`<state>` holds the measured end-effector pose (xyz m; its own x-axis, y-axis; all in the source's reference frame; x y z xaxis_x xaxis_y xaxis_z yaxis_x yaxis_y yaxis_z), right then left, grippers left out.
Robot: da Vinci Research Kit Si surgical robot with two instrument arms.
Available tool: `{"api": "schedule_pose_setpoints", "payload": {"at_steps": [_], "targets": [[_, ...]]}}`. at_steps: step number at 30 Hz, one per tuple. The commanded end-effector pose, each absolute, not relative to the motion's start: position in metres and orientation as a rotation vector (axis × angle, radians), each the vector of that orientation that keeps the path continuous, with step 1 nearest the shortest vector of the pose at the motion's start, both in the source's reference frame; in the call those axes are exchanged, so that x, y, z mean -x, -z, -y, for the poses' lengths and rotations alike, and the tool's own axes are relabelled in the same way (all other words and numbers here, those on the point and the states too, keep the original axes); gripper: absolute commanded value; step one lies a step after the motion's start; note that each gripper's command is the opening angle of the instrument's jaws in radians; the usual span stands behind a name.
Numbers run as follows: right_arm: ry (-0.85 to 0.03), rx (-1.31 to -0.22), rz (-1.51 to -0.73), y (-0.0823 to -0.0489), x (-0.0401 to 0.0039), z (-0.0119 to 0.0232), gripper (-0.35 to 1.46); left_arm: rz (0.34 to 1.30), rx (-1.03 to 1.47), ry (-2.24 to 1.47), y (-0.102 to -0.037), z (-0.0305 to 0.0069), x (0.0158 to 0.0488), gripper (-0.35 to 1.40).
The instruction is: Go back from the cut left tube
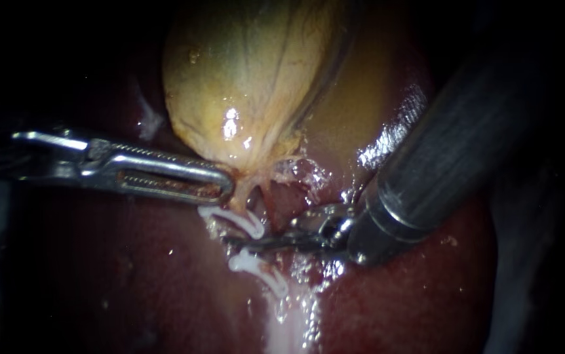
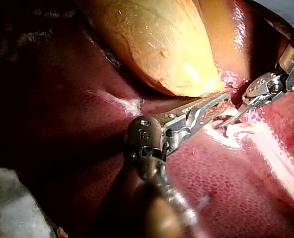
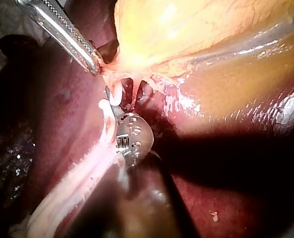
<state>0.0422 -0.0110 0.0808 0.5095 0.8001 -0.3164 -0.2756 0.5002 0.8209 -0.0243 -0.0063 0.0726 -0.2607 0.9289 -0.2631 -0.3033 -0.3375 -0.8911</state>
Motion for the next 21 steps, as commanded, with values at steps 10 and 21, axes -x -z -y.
{"api": "schedule_pose_setpoints", "payload": {"at_steps": [10,21], "targets": [[-0.747,-0.791,-0.821,-0.0805,-0.0424,0.0113,0.74,0.924,1.045,-1.743,-0.0727,0.0063,0.0243,-0.35],[-0.756,-0.796,-0.866,-0.0798,-0.0426,0.0114,1.33,0.925,1.045,-1.744,-0.0728,0.0063,0.0242,-0.35]]}}
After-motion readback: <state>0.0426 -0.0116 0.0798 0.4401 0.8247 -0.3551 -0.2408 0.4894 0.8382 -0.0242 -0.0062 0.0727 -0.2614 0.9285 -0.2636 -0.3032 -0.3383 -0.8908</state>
